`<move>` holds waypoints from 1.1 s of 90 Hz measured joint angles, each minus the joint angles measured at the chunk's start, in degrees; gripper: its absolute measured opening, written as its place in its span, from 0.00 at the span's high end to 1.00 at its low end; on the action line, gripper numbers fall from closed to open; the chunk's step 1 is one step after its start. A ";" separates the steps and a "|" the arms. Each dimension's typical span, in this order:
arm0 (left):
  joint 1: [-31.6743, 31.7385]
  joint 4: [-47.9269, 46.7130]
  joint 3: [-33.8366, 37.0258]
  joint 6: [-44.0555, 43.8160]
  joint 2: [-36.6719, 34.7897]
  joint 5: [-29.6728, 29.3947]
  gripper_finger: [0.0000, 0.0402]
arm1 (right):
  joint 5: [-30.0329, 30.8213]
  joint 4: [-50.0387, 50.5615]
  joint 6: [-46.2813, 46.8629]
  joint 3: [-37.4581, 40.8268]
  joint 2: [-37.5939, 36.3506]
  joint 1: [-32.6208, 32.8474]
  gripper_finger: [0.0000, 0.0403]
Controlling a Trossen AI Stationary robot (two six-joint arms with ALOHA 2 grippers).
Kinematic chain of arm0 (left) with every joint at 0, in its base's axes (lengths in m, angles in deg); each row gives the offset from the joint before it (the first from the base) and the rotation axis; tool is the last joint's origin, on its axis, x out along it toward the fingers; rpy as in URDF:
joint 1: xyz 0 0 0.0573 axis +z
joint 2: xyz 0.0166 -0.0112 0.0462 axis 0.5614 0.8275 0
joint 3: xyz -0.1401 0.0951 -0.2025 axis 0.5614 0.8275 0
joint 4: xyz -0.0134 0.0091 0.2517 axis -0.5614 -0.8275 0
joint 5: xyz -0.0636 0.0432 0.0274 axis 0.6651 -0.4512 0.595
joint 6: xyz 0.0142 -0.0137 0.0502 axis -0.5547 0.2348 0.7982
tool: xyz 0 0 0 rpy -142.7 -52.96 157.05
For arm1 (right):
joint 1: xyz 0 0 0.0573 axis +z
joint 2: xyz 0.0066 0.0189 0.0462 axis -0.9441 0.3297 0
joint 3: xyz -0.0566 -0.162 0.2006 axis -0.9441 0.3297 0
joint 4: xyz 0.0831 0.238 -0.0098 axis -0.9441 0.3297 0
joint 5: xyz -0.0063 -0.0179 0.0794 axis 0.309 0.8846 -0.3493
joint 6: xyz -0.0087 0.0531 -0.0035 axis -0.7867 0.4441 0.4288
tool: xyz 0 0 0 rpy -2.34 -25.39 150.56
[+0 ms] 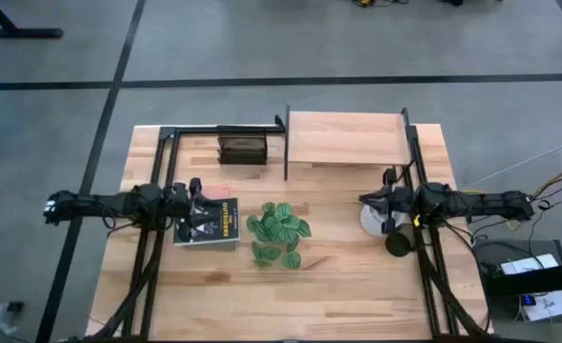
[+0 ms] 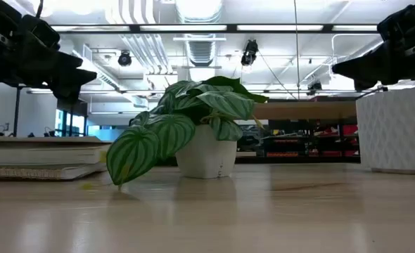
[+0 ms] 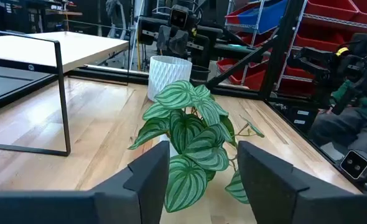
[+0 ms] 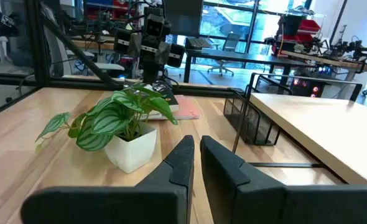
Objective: Stock shelves
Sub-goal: Return to Home Position
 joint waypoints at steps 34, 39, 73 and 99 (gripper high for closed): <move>0.00 0.02 0.00 0.00 0.00 0.00 0.53 | -0.01 0.00 0.00 0.00 0.00 -0.01 0.97; 0.00 0.00 0.00 -0.02 0.00 0.00 0.53 | -0.01 0.00 0.00 0.00 0.00 -0.01 0.97; 0.00 0.02 0.00 -0.01 0.00 0.00 0.57 | 0.01 0.01 0.00 0.00 0.00 -0.01 0.97; 0.00 0.01 0.00 0.00 0.00 0.00 0.60 | -0.01 -0.01 0.00 0.00 0.00 0.01 0.97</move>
